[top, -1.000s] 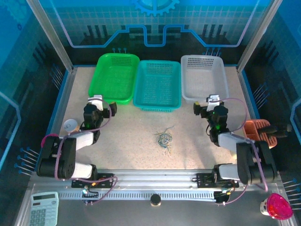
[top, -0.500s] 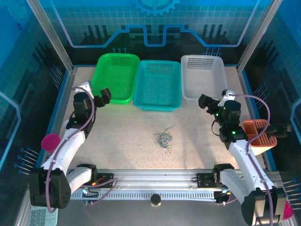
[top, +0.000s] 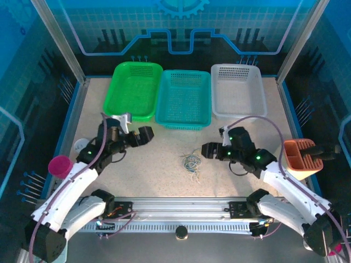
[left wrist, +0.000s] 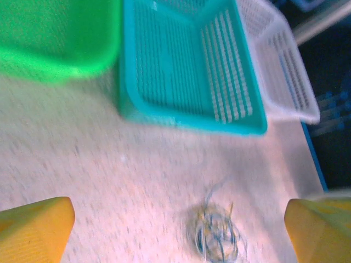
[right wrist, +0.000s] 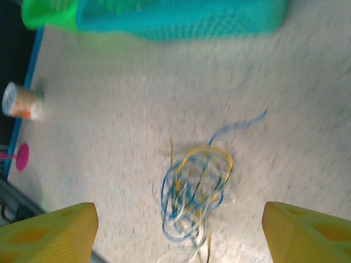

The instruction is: Untangle the cables

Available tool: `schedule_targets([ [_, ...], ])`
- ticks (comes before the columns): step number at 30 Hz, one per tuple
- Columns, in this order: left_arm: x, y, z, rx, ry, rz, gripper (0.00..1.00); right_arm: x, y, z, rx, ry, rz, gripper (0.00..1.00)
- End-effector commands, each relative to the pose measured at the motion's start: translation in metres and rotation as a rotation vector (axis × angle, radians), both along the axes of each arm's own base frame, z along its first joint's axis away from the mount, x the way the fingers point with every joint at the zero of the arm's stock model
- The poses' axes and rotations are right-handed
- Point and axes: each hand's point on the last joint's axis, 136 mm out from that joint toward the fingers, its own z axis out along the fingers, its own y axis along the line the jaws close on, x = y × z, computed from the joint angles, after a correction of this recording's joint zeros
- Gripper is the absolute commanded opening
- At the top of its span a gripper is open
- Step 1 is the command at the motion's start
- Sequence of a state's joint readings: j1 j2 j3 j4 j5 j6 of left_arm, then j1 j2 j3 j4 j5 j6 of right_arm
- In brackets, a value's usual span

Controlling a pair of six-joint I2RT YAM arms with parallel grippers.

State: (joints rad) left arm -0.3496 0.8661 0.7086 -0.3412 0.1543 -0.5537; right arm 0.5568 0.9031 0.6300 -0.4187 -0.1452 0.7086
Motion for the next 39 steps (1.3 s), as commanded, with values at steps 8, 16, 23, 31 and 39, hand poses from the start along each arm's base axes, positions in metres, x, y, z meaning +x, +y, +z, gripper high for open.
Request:
schedule_targets([
  [8, 0.004, -0.032, -0.032, 0.054, 0.115, -0.039, 0.99, -0.009, 0.084, -0.063, 0.042, 0.193, 0.094, 0.81],
  [16, 0.011, -0.023, -0.025, 0.081, 0.079, 0.021, 0.99, 0.029, 0.161, -0.035, 0.103, 0.134, 0.258, 0.76],
  [23, 0.005, -0.017, -0.016, 0.043, 0.049, 0.05, 0.99, 0.015, 0.124, -0.029, -0.034, 0.095, 0.262, 0.77],
  [31, -0.001, -0.022, -0.034, 0.08, 0.084, -0.01, 0.99, 0.025, 0.066, -0.02, -0.172, 0.015, 0.142, 0.75],
  [39, 0.001, -0.044, -0.087, 0.234, 0.206, -0.146, 0.81, 0.03, 0.068, -0.03, -0.158, 0.036, 0.159, 0.57],
])
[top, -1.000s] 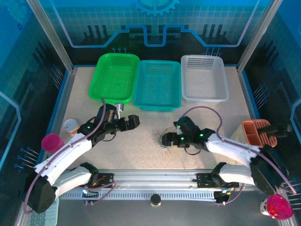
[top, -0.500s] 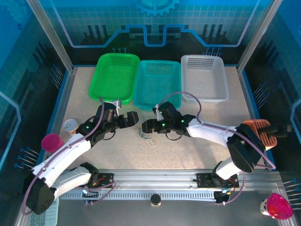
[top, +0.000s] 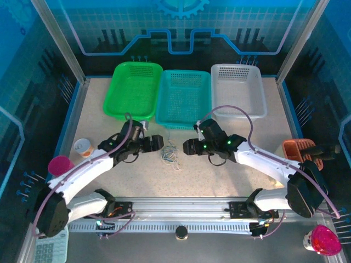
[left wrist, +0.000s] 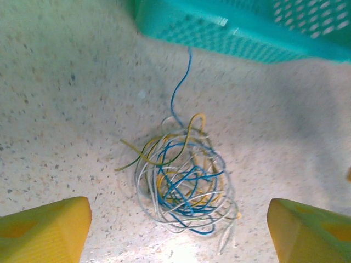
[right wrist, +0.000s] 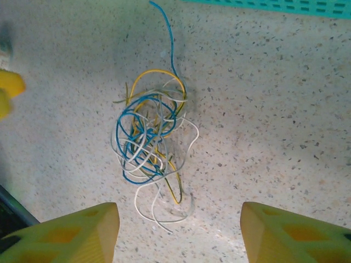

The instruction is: Untangle the cables

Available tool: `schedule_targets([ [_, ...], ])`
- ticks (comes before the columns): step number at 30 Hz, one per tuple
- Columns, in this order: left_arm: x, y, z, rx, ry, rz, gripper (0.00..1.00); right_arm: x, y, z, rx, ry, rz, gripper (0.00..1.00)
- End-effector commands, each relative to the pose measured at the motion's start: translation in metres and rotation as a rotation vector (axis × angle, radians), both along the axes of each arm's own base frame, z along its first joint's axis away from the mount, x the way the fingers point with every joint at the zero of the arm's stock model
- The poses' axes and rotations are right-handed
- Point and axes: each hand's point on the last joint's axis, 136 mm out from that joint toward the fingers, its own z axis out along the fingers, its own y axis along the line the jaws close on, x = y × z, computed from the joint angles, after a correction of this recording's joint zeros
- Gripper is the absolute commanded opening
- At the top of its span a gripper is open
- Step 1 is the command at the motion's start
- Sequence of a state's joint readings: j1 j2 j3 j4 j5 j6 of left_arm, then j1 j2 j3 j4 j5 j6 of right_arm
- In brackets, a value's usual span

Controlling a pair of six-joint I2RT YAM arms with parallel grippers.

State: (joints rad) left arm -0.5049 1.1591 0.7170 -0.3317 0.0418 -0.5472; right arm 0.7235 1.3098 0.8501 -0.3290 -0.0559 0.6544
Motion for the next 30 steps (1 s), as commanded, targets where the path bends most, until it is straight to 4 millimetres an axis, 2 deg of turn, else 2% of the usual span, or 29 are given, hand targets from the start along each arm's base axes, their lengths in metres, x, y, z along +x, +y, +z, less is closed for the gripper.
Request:
schedule_targets([
  [1, 0.002, -0.014, -0.006, 0.053, -0.002, -0.089, 0.79, -0.001, -0.002, -0.015, -0.025, 0.028, 0.012, 0.55],
  [10, 0.035, -0.03, -0.014, 0.106, -0.052, -0.096, 0.69, -0.001, -0.003, -0.031, -0.019, 0.042, -0.004, 0.51],
  [14, 0.046, -0.041, -0.026, 0.116, -0.038, -0.125, 0.68, -0.005, -0.008, -0.037, -0.028, 0.047, -0.011, 0.51],
  [17, 0.045, -0.052, -0.04, 0.13, 0.002, -0.166, 0.66, -0.006, -0.012, -0.037, -0.032, 0.04, -0.02, 0.52],
  [20, 0.036, -0.066, -0.047, 0.123, 0.025, -0.214, 0.66, -0.006, -0.019, -0.035, -0.034, 0.031, -0.034, 0.52],
  [25, 0.005, -0.098, -0.051, 0.069, 0.053, -0.29, 0.66, -0.002, -0.032, -0.029, -0.031, 0.014, -0.062, 0.52],
  [30, -0.027, -0.131, -0.04, -0.018, 0.061, -0.35, 0.68, 0.002, -0.04, -0.022, -0.02, 0.004, -0.077, 0.53],
])
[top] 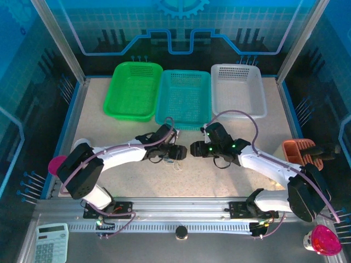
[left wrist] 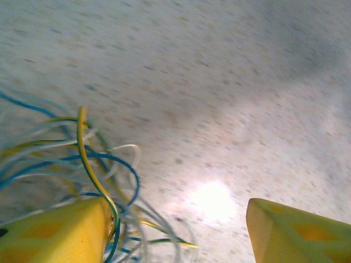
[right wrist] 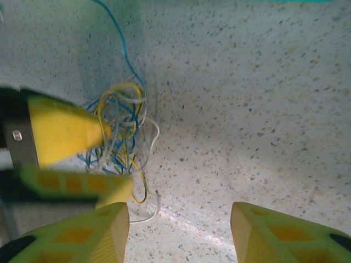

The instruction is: Untangle the cables

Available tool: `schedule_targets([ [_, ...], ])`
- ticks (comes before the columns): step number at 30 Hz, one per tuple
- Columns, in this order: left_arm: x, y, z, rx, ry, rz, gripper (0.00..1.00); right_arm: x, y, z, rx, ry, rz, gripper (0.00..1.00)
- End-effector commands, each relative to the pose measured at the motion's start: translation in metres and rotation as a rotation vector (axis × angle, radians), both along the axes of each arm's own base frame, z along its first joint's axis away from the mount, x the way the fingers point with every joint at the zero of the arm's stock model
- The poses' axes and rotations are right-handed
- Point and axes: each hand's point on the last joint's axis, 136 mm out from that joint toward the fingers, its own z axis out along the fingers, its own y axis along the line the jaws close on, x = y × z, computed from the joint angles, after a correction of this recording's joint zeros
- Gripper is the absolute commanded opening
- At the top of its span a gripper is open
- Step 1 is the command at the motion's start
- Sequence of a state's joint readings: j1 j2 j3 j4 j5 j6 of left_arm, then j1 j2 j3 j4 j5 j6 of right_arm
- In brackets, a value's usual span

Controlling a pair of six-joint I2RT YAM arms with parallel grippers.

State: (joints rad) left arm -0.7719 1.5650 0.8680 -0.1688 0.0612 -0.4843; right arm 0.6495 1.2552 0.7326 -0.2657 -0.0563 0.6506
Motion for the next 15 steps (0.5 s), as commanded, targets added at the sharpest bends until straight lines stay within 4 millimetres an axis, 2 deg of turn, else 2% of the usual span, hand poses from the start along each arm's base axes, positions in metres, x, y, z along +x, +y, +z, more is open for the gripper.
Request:
schedule_targets([
  [1, -0.018, -0.021, 0.018, -0.103, 0.021, -0.02, 0.68, -0.001, -0.011, -0.002, -0.019, 0.005, -0.008, 0.53],
  [4, -0.017, -0.019, 0.037, -0.125, -0.01, 0.006, 0.72, 0.006, -0.012, 0.001, -0.017, 0.0, -0.014, 0.53],
  [10, 0.003, 0.013, 0.085, -0.06, -0.173, 0.086, 0.86, 0.02, -0.005, 0.009, -0.013, -0.017, -0.016, 0.57],
  [12, 0.008, 0.024, 0.092, -0.053, -0.193, 0.115, 0.88, 0.025, -0.002, 0.007, -0.015, -0.015, -0.022, 0.59],
  [15, 0.015, 0.039, 0.09, -0.046, -0.19, 0.153, 0.91, 0.032, 0.003, 0.0, -0.016, 0.002, -0.04, 0.61],
])
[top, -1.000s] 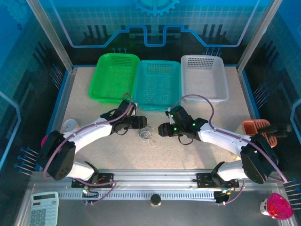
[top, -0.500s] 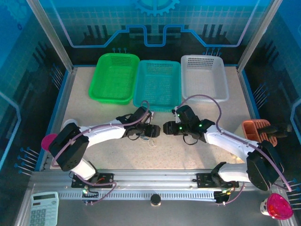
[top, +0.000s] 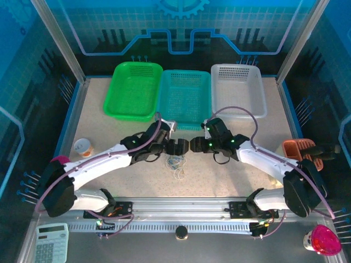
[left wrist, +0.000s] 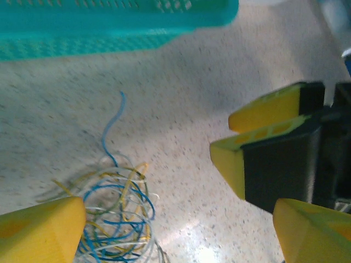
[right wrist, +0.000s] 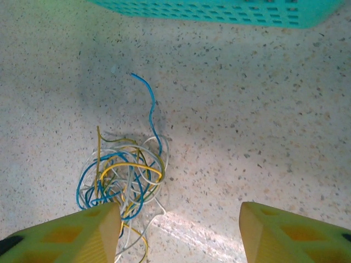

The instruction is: Untangle the cables

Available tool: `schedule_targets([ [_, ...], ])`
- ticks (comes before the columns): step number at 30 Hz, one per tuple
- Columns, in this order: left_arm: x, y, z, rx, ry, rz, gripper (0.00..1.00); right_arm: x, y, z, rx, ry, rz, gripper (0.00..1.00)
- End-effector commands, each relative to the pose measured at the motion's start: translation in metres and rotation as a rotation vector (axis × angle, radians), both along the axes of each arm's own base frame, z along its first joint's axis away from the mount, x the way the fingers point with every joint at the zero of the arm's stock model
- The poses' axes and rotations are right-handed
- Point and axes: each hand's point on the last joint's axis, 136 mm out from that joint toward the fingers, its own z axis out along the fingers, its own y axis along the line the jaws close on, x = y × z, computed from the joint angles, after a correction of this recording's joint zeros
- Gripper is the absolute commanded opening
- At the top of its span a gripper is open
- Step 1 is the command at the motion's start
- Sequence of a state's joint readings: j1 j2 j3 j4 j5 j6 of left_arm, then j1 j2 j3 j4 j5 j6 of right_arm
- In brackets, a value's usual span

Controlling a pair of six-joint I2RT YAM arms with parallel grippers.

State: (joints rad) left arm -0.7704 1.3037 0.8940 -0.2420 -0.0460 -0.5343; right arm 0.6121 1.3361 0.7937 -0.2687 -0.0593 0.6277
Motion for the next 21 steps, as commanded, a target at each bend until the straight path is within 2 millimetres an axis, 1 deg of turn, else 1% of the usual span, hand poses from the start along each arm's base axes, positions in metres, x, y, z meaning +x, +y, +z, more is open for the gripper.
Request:
schedule_targets([
  [1, 0.007, 0.026, -0.005, 0.063, 0.006, 0.061, 0.93, 0.014, 0.006, 0.0, 0.009, 0.001, -0.031, 0.62],
  [5, 0.01, 0.039, -0.011, 0.069, 0.011, 0.094, 0.95, 0.022, 0.02, -0.007, 0.034, 0.005, -0.037, 0.63],
  [7, 0.011, 0.044, -0.013, 0.068, 0.009, 0.11, 0.99, 0.027, 0.027, -0.011, 0.027, 0.003, -0.032, 0.64],
  [8, 0.011, 0.046, -0.013, 0.069, 0.008, 0.116, 0.99, 0.027, 0.03, -0.013, 0.02, 0.004, -0.025, 0.64],
  [9, 0.01, 0.048, -0.014, 0.071, 0.007, 0.122, 0.99, 0.027, 0.03, -0.02, 0.003, 0.015, -0.023, 0.63],
  [10, 0.01, 0.05, -0.013, 0.07, 0.003, 0.129, 0.99, 0.034, 0.036, -0.014, 0.005, -0.004, -0.024, 0.64],
  [13, 0.01, 0.054, -0.011, 0.06, -0.003, 0.146, 0.99, 0.041, 0.04, -0.02, -0.023, -0.024, -0.031, 0.64],
  [21, 0.009, 0.058, -0.01, 0.046, -0.008, 0.166, 0.99, 0.063, 0.041, -0.024, -0.046, -0.109, -0.1, 0.63],
])
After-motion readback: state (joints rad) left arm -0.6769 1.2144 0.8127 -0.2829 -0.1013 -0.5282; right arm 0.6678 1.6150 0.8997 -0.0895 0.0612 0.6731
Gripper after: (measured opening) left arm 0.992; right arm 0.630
